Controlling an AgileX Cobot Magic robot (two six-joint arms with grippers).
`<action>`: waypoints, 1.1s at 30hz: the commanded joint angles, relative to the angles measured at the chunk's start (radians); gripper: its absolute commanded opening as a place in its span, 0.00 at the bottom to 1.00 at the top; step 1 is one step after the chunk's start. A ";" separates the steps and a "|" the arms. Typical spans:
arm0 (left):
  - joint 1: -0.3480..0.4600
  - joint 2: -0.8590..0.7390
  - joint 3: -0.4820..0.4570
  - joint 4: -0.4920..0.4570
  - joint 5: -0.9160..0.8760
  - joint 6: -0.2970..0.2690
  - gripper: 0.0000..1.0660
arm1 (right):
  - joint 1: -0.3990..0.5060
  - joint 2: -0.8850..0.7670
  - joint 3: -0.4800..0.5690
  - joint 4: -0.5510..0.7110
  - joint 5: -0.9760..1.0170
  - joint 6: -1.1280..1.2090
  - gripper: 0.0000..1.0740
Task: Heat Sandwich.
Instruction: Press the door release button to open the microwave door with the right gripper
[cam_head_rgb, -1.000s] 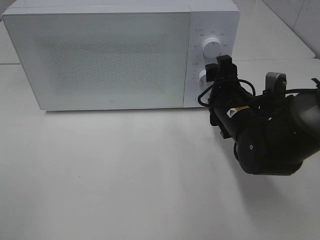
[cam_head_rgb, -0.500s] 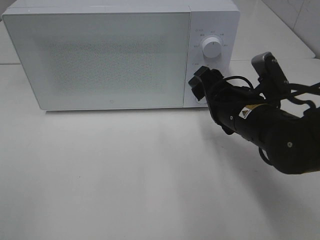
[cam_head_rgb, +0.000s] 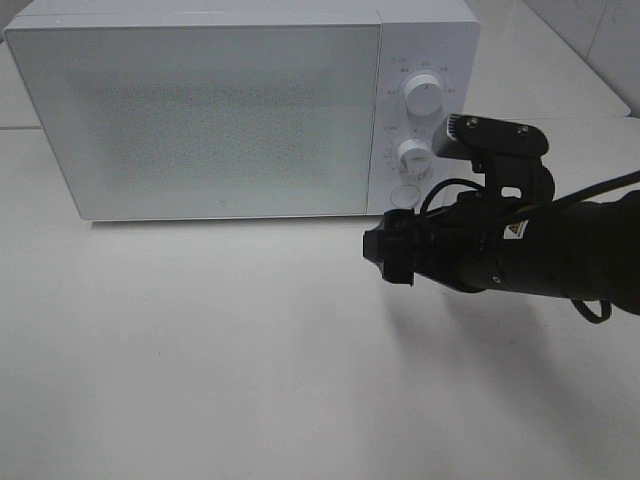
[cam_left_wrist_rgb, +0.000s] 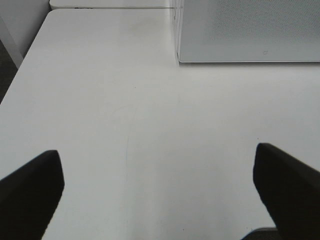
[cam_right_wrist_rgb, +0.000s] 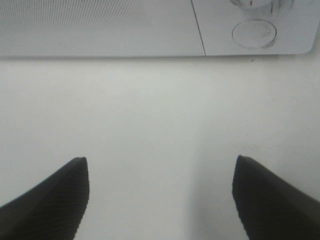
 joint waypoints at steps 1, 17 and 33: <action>-0.005 -0.020 0.001 0.000 -0.011 -0.004 0.92 | 0.002 -0.042 -0.001 -0.012 0.134 -0.125 0.71; -0.005 -0.020 0.001 0.000 -0.011 -0.004 0.92 | 0.002 -0.265 -0.008 -0.087 0.581 -0.273 0.71; -0.005 -0.020 0.001 0.000 -0.011 -0.004 0.92 | 0.002 -0.557 -0.160 -0.347 1.007 -0.134 0.71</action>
